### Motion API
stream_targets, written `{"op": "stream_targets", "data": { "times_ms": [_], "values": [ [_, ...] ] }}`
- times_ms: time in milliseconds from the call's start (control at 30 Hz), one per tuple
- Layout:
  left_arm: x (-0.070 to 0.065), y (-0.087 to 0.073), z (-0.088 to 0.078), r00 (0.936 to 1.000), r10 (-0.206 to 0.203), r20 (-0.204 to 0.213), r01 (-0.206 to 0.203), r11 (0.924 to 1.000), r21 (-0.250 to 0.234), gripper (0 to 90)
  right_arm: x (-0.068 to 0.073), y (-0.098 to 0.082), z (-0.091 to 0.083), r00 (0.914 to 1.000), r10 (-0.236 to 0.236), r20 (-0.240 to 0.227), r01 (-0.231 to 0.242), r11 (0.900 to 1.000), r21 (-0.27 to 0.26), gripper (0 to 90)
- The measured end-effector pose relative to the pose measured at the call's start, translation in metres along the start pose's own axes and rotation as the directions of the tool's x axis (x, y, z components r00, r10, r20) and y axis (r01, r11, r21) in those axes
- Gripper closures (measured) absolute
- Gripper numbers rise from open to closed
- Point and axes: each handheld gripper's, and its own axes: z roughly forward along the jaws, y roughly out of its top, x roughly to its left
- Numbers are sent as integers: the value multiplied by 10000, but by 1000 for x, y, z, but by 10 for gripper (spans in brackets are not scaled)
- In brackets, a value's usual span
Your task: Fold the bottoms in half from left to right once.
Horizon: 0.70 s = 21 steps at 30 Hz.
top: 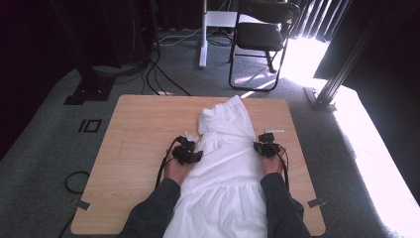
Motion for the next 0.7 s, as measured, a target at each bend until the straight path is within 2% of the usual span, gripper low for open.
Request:
{"op": "stream_targets", "data": {
  "times_ms": [100, 167, 433, 467, 533, 600, 667, 700],
  "values": [
    [-1, -5, -2, 9997, 221, 80, -220, 9997, -119, 831, 3, -4, -3, 9997, -228, -29, 228, 9997, 48, 894],
    [-1, -10, -5, 9996, 227, 139, -224, 9996, -176, 860, 5, -7, -6, 9994, -349, -25, 349, 9994, 81, 893],
    [-8, -45, -32, 9988, 421, 229, -413, 9985, -355, 864, 15, -29, -25, 9970, -677, -370, 683, 9975, 153, 890],
    [-8, -45, -32, 9988, 421, 229, -413, 9985, -355, 864, 15, -29, -25, 9970, -677, -370, 683, 9975, 153, 890],
    [-13, -64, -45, 9982, 387, 464, -364, 9981, -499, 864, 22, -39, -33, 9959, -723, -537, 735, 9971, 202, 887],
    [-17, -72, -50, 9974, 475, 534, -448, 9977, -503, 862, 26, -45, -38, 9938, -826, -744, 849, 9960, 282, 881],
    [-20, -76, -54, 9969, 648, 444, -626, 9968, -495, 832, 29, -47, -42, 9930, -864, -807, 901, 9950, 432, 823],
    [-19, -76, -55, 9972, 642, 384, -621, 9966, -534, 767, 30, -46, -46, 9918, -996, -795, 1017, 9946, 226, 753]
  ]
}}
